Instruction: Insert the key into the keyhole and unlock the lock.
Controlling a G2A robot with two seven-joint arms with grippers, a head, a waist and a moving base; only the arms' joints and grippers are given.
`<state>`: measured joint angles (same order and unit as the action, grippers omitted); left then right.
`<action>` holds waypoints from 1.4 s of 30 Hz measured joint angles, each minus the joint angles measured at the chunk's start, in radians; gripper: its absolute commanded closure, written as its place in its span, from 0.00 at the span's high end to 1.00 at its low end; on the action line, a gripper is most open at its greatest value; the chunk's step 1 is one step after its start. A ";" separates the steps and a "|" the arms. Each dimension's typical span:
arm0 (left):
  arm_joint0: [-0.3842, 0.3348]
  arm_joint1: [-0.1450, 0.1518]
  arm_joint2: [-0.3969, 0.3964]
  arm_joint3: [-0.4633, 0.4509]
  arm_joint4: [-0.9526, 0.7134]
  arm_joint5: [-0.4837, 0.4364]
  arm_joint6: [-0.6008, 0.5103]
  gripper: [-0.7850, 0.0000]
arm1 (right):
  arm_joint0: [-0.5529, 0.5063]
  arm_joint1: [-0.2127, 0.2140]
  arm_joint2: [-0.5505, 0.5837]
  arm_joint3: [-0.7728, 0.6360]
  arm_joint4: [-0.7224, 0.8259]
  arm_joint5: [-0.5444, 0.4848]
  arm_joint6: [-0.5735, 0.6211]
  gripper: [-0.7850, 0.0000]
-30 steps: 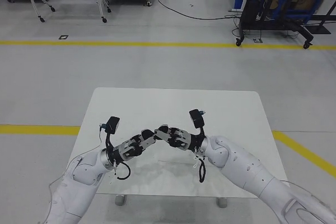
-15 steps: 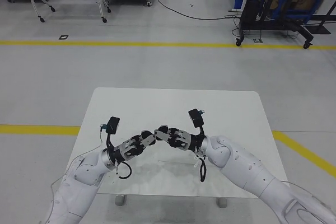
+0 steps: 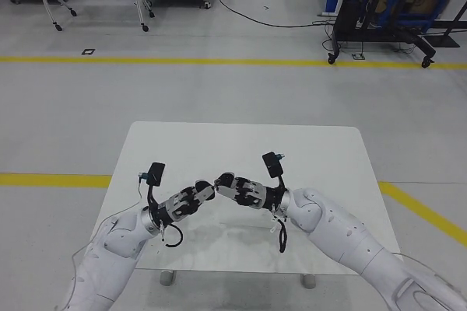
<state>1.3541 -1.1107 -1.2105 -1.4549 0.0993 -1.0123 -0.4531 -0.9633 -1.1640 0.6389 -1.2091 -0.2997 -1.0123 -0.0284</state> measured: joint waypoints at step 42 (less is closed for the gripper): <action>-0.033 0.074 0.063 -0.003 -0.052 0.030 -0.357 0.00 | -0.077 0.087 0.101 -0.146 0.100 0.104 0.554 0.00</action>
<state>1.3216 -1.0364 -1.1471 -1.4577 0.0471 -0.9824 -0.8104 -1.0403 -1.0773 0.7402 -1.3546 -0.1996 -0.9087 0.5257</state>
